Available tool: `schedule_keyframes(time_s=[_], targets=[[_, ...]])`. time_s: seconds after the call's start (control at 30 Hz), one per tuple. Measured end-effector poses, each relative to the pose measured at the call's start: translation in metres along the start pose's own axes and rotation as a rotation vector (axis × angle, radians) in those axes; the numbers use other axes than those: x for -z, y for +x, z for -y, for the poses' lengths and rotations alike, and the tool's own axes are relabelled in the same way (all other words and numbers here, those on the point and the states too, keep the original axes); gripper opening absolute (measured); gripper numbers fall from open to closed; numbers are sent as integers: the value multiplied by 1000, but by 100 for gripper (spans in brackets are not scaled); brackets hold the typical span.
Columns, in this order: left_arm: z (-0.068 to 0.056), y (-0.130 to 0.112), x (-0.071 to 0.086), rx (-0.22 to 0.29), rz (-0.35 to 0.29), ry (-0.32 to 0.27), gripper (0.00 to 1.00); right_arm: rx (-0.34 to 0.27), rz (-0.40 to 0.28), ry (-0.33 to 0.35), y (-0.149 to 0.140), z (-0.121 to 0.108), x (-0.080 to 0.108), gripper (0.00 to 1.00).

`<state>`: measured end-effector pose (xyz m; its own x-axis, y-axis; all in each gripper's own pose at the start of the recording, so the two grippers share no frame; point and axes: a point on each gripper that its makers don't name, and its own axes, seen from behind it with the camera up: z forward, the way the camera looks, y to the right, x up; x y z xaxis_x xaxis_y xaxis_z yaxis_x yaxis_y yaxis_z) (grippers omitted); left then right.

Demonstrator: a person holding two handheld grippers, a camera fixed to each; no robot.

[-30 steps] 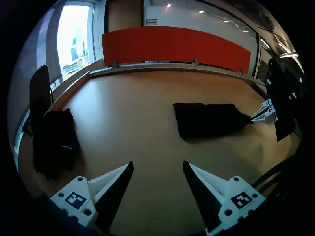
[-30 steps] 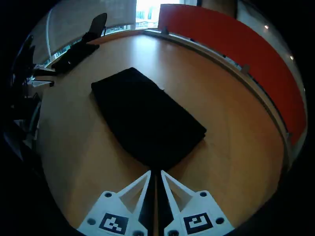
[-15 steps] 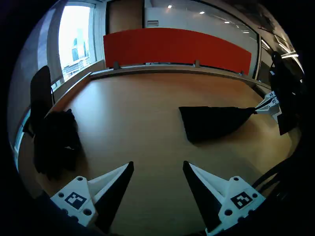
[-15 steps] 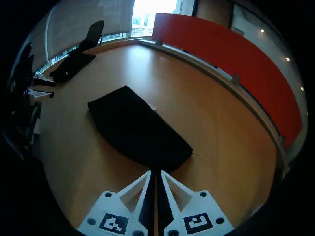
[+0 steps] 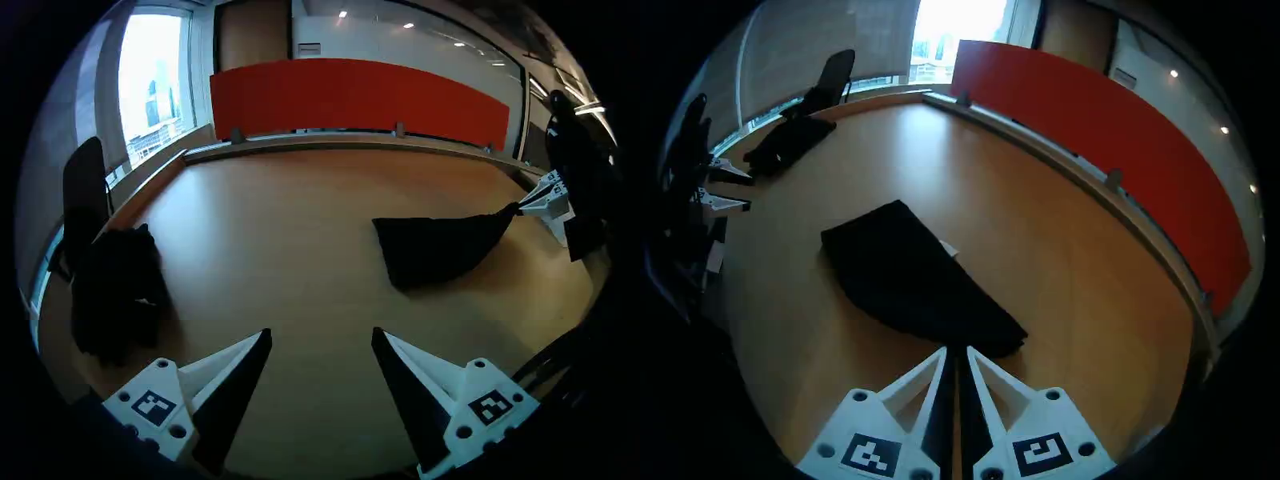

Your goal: Fold towel

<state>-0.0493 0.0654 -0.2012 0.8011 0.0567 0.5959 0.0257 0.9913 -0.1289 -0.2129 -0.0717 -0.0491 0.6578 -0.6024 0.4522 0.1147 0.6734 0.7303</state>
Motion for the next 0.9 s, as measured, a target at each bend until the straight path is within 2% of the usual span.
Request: schedule_keyframes(time_s=[0.47,0.9], targets=[[0,-3,8,4,-5,16,92,91,-69,41,58,14,-12,2],[-2,-10,16,15,-7,23,93,168,-97,127,98,49,-34,2]])
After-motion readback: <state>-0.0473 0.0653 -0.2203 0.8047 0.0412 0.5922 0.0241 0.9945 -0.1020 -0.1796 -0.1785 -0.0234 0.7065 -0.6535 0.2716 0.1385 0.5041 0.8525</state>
